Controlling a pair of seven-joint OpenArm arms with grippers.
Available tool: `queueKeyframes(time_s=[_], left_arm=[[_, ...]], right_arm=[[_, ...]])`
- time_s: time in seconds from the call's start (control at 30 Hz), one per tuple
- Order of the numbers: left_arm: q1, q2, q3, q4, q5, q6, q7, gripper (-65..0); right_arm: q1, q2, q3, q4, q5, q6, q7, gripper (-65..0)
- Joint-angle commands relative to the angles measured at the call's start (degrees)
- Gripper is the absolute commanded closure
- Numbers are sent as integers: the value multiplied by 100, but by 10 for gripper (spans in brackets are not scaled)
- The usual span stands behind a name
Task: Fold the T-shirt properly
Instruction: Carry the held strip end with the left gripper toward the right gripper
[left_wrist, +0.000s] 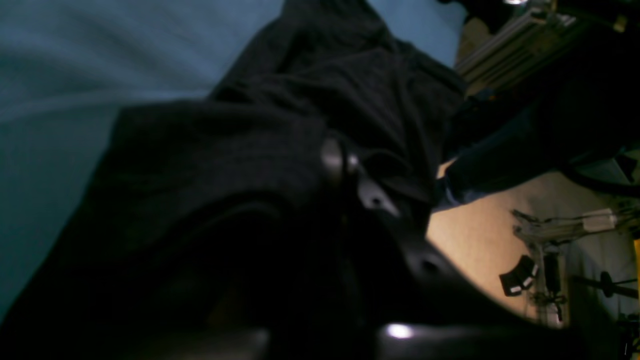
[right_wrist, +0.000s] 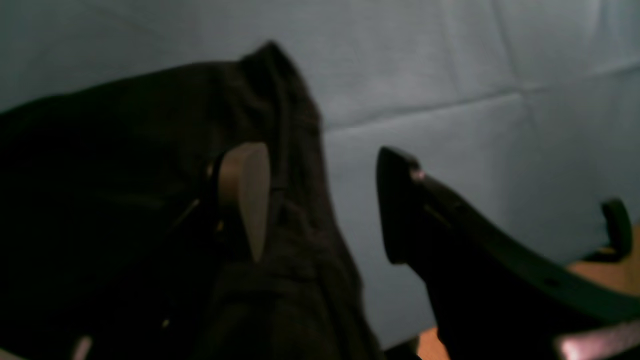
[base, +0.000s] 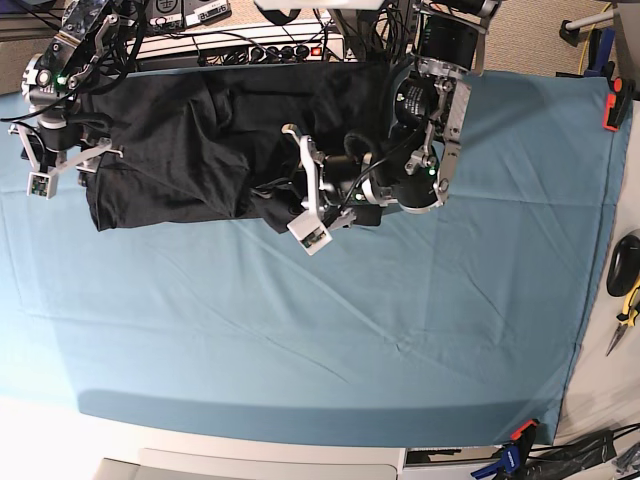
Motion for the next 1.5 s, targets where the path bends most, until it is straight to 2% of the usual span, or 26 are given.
queueKeyframes(time_s=[0.0, 0.17, 0.3, 0.53, 0.67, 0.73, 1.0, 1.1, 1.13, 1.2, 1.23, 1.37, 1.47], left_arm=[[-83, 94, 46, 74, -164, -37, -166, 0], [-50, 162, 284, 72, -118, -37, -214, 0], [-59, 203, 393, 72, 199, -37, -407, 0], [-57, 229, 393, 72, 214, -66, -420, 0], [-55, 267, 393, 72, 85, -83, -420, -248], [-52, 291, 393, 72, 87, -81, -420, -284], [-48, 358, 393, 72, 87, -81, -417, -284], [-133, 304, 387, 74, 92, -81, -229, -270], [-201, 256, 387, 74, 94, -79, -83, -221], [-358, 116, 385, 74, 96, -55, 173, -43], [-424, 33, 367, 76, 94, -28, 256, 0], [-442, -291, 175, 76, 92, 238, 546, 0], [-310, -540, -4, 79, 46, 243, 643, 0]], right_arm=[[33, 81, 33, 76, -55, -87, 166, -339], [33, 83, 33, 74, -140, -146, 221, -340], [33, 83, 33, 76, -138, -146, 214, -340], [33, 81, 33, 76, -35, -146, 208, -340], [33, 81, 26, 76, -26, -146, 208, -340], [33, 81, 26, 76, -26, -146, 210, -339], [33, 81, 26, 76, -7, -146, 223, -339], [33, 83, 26, 76, -7, -144, 223, -340], [33, 83, 26, 74, -9, -144, 221, -339], [33, 81, 26, 76, -9, -142, 221, -339], [33, 81, 26, 74, -9, -142, 221, -340], [33, 81, 26, 74, -7, -144, 221, -340], [33, 81, 26, 76, -7, -144, 221, -339]])
